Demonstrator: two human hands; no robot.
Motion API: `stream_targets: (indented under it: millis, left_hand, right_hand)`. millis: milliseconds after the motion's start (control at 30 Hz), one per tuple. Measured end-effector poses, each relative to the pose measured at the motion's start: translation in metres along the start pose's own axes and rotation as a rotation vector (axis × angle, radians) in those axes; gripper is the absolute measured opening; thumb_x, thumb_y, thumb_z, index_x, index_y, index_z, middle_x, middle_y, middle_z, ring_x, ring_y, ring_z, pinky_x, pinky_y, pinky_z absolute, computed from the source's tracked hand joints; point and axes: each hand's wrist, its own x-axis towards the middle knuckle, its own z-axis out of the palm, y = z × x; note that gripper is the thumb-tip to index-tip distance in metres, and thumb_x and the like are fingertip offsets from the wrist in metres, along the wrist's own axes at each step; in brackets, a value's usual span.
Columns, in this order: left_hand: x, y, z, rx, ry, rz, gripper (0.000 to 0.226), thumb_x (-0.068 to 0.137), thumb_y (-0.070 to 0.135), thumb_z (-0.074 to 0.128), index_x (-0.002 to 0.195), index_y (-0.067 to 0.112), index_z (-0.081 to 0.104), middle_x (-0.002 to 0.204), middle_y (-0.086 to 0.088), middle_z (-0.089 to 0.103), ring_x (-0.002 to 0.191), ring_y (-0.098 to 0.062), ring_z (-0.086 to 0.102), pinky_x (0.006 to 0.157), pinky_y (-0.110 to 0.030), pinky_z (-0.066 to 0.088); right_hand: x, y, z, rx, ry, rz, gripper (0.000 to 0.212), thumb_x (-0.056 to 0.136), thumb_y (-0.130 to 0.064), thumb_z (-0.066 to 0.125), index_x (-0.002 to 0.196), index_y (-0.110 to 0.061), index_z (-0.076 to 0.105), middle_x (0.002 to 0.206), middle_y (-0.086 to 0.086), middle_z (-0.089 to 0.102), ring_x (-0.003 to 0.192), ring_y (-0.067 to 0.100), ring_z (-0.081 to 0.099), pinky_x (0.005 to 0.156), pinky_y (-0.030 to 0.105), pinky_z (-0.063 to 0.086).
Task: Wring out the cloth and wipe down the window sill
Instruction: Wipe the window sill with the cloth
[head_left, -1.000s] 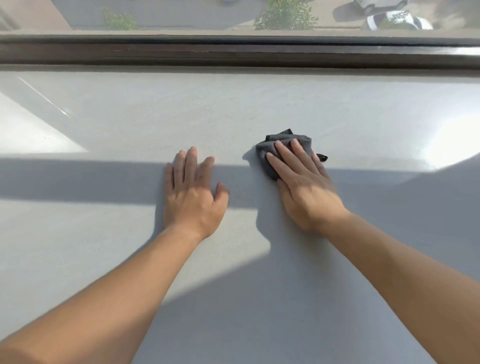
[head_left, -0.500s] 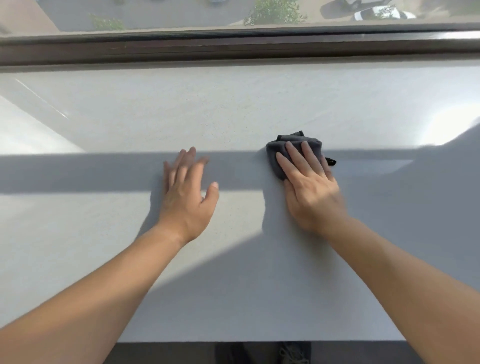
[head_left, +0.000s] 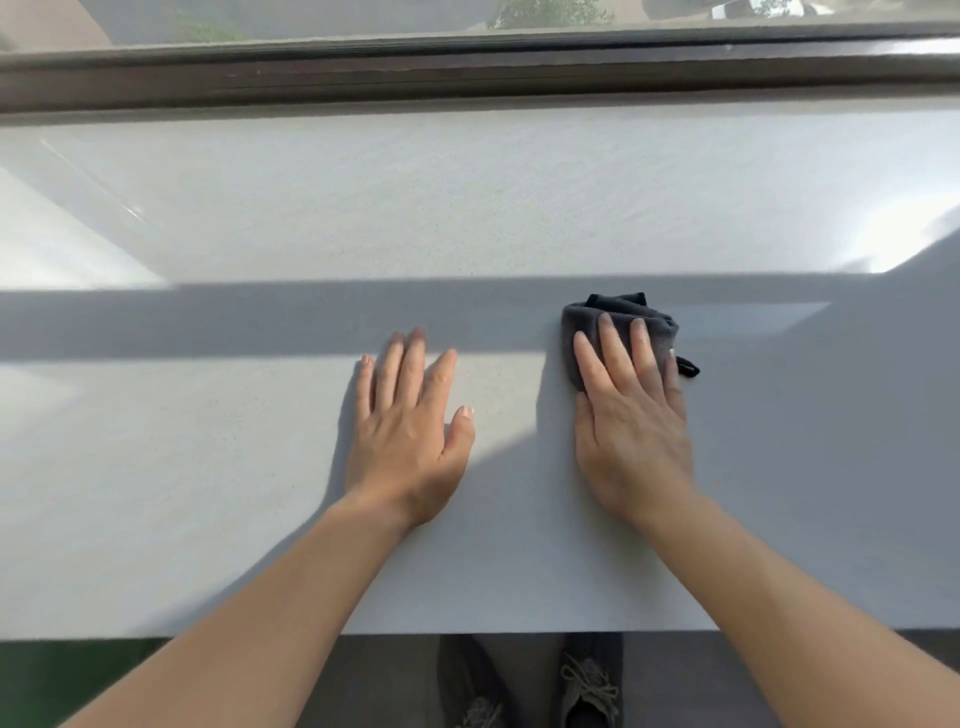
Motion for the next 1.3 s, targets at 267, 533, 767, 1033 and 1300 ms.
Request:
stream_targets:
  millis: [267,533,767,1033,1300]
  left_hand:
    - [-0.004,-0.007,-0.004,-0.127,0.043,0.009,0.068,0.090,0.043,0.018,0.153,0.022,0.036,0.167,-0.004,0.014,0.153,-0.015,0.001,0.123,-0.041,-0.008]
    - [-0.006,-0.003,0.001,-0.115,0.018,-0.018,0.070,0.089,0.047,0.018,0.153,0.024,0.032,0.167,-0.003,0.009,0.153,-0.013,-0.003,0.121,-0.036,-0.014]
    - [-0.013,-0.009,0.002,-0.096,-0.006,-0.016,0.066,0.092,0.047,0.021,0.154,0.027,0.028,0.168,0.000,0.005,0.152,-0.009,-0.008,0.121,-0.036,-0.015]
    - [-0.016,0.000,0.000,-0.111,-0.002,-0.091,0.065,0.091,0.048,0.025,0.151,0.025,0.032,0.167,-0.005,0.007,0.152,-0.011,-0.007,0.121,-0.038,-0.015]
    - [-0.020,0.068,0.019,-0.153,0.095,0.018,0.058,0.093,0.038,0.032,0.145,0.015,0.044,0.164,-0.013,0.020,0.153,-0.025,0.008,0.123,-0.038,-0.008]
  right_hand:
    - [-0.068,-0.003,0.016,-0.038,-0.041,-0.388,0.062,0.093,-0.023,0.043,0.154,-0.023,0.037,0.165,-0.002,0.025,0.155,0.021,0.010,0.124,0.049,0.012]
    - [-0.125,-0.045,0.026,0.022,-0.013,-0.293,0.063,0.095,-0.026,0.049,0.156,-0.019,0.033,0.167,0.003,0.020,0.155,0.028,0.006,0.122,0.057,0.016]
    - [-0.125,0.013,0.006,-0.014,-0.018,-0.249,0.059,0.095,-0.021,0.047,0.154,-0.021,0.038,0.165,-0.001,0.023,0.155,0.023,0.011,0.123,0.052,0.017]
    - [-0.165,0.007,0.015,-0.016,-0.018,-0.341,0.058,0.097,-0.024,0.044,0.154,-0.017,0.036,0.166,0.004,0.021,0.155,0.028,0.009,0.122,0.056,0.016]
    - [-0.112,0.111,-0.033,-0.013,-0.012,0.053,0.058,0.099,-0.026,0.036,0.156,-0.020,0.032,0.167,-0.004,0.015,0.155,0.020,0.003,0.125,0.044,0.002]
